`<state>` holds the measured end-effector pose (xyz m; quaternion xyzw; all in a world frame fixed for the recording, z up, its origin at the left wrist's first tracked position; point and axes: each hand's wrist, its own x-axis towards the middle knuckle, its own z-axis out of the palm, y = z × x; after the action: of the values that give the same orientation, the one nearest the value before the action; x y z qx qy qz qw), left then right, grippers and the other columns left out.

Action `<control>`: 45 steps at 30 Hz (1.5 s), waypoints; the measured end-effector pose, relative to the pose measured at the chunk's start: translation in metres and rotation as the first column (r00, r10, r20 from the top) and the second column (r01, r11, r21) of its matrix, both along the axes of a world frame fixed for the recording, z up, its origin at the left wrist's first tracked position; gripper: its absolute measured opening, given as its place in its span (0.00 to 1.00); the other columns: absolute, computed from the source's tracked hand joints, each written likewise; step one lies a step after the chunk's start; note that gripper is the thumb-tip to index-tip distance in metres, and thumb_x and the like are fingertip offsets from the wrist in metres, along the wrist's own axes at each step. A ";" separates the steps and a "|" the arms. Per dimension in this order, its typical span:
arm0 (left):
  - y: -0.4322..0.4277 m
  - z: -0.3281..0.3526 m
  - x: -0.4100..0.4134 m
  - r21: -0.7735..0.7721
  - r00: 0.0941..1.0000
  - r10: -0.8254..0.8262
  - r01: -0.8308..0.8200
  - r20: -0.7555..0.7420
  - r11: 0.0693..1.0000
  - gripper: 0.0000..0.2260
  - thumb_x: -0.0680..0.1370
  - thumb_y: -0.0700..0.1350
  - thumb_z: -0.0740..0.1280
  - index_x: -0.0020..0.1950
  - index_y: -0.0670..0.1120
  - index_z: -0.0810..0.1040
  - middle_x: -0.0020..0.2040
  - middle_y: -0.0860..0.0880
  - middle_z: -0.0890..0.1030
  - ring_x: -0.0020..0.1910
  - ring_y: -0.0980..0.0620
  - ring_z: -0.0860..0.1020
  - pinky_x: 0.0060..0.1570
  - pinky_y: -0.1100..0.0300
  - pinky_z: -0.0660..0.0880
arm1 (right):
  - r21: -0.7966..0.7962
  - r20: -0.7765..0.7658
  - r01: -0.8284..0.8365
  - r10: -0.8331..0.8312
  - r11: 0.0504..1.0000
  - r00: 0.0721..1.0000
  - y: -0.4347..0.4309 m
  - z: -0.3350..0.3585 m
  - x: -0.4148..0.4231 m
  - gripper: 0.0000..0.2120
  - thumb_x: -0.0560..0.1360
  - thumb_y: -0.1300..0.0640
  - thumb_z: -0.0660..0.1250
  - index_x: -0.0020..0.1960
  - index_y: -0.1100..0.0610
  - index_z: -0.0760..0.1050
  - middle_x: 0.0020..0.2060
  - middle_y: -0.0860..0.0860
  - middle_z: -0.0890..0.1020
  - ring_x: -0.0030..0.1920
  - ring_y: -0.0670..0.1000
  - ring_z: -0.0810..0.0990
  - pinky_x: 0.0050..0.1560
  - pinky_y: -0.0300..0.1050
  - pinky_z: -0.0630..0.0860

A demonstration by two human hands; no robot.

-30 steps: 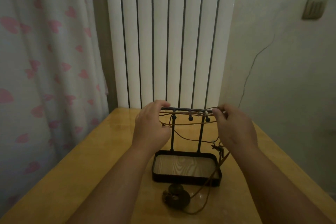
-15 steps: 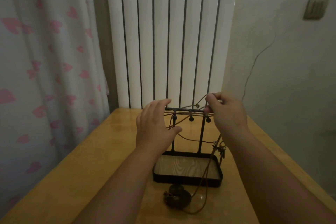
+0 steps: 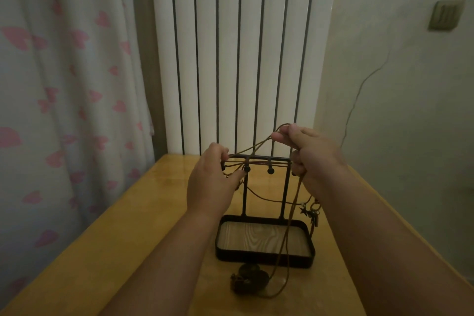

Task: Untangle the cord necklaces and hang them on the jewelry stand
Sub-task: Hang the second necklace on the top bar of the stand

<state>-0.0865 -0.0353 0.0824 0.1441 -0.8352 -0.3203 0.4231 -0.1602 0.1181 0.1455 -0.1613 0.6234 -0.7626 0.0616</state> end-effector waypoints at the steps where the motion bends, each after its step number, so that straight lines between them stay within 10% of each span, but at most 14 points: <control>1: -0.001 0.000 -0.001 0.003 1.000 -0.001 0.001 0.000 1.000 0.15 0.73 0.45 0.75 0.45 0.52 0.68 0.52 0.55 0.76 0.49 0.56 0.74 0.41 0.64 0.75 | 0.009 0.004 0.001 -0.002 1.000 1.000 0.000 -0.001 -0.001 0.11 0.82 0.51 0.61 0.56 0.56 0.78 0.46 0.50 0.87 0.27 0.46 0.62 0.29 0.41 0.61; 15: -0.001 -0.001 -0.002 -0.069 0.999 0.043 -0.041 0.027 0.997 0.06 0.78 0.40 0.69 0.47 0.51 0.76 0.42 0.56 0.76 0.38 0.62 0.72 0.33 0.71 0.64 | 0.523 -0.576 0.524 -0.175 0.672 0.798 0.038 -0.009 -0.028 0.12 0.80 0.48 0.63 0.55 0.53 0.81 0.45 0.48 0.81 0.46 0.49 0.78 0.50 0.54 0.79; 20: -0.002 -0.002 -0.003 -0.057 0.999 0.053 -0.053 0.011 0.997 0.05 0.78 0.40 0.70 0.50 0.49 0.79 0.46 0.53 0.80 0.39 0.60 0.74 0.35 0.72 0.65 | 0.504 -0.556 0.505 -0.184 0.701 0.811 0.051 -0.022 -0.035 0.09 0.78 0.49 0.66 0.54 0.53 0.80 0.41 0.44 0.79 0.42 0.43 0.75 0.38 0.39 0.69; 31: -0.002 -0.009 -0.005 0.030 0.998 0.038 -0.036 -0.048 0.999 0.06 0.77 0.40 0.70 0.48 0.51 0.78 0.53 0.52 0.83 0.49 0.58 0.76 0.40 0.72 0.68 | 0.302 -0.454 0.509 -0.348 0.806 0.820 0.062 -0.076 -0.031 0.08 0.81 0.56 0.62 0.56 0.52 0.79 0.43 0.44 0.79 0.47 0.44 0.76 0.41 0.40 0.69; 35: 0.003 -0.017 0.001 -0.019 0.989 0.039 -0.042 -0.143 0.999 0.10 0.74 0.35 0.69 0.51 0.49 0.78 0.65 0.51 0.77 0.68 0.51 0.71 0.62 0.67 0.65 | 0.329 -0.435 0.523 -0.366 0.786 0.823 0.060 -0.098 -0.024 0.08 0.81 0.58 0.62 0.57 0.51 0.78 0.42 0.41 0.77 0.44 0.42 0.74 0.41 0.39 0.71; 39: 0.021 -0.024 0.006 -0.198 0.947 -0.031 -0.034 -0.319 0.980 0.07 0.71 0.42 0.62 0.47 0.45 0.77 0.47 0.52 0.74 0.47 0.55 0.71 0.49 0.73 0.64 | 0.363 -0.392 0.511 -0.370 0.779 0.842 0.053 -0.111 -0.015 0.06 0.81 0.54 0.62 0.52 0.50 0.78 0.42 0.45 0.79 0.44 0.44 0.76 0.37 0.38 0.69; 45: 0.047 -0.036 0.003 -0.160 0.949 -0.310 0.314 0.051 0.936 0.07 0.76 0.41 0.65 0.45 0.54 0.75 0.41 0.60 0.73 0.43 0.63 0.73 0.41 0.71 0.68 | 0.389 -0.413 0.577 -0.424 0.718 0.806 0.045 -0.110 -0.001 0.07 0.81 0.51 0.60 0.50 0.49 0.76 0.41 0.45 0.78 0.44 0.48 0.76 0.43 0.49 0.77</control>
<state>-0.0831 0.0121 0.0460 -0.0222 -0.8765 -0.3106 0.3670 -0.1612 0.1636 0.0352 -0.0744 0.8197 -0.5301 -0.2036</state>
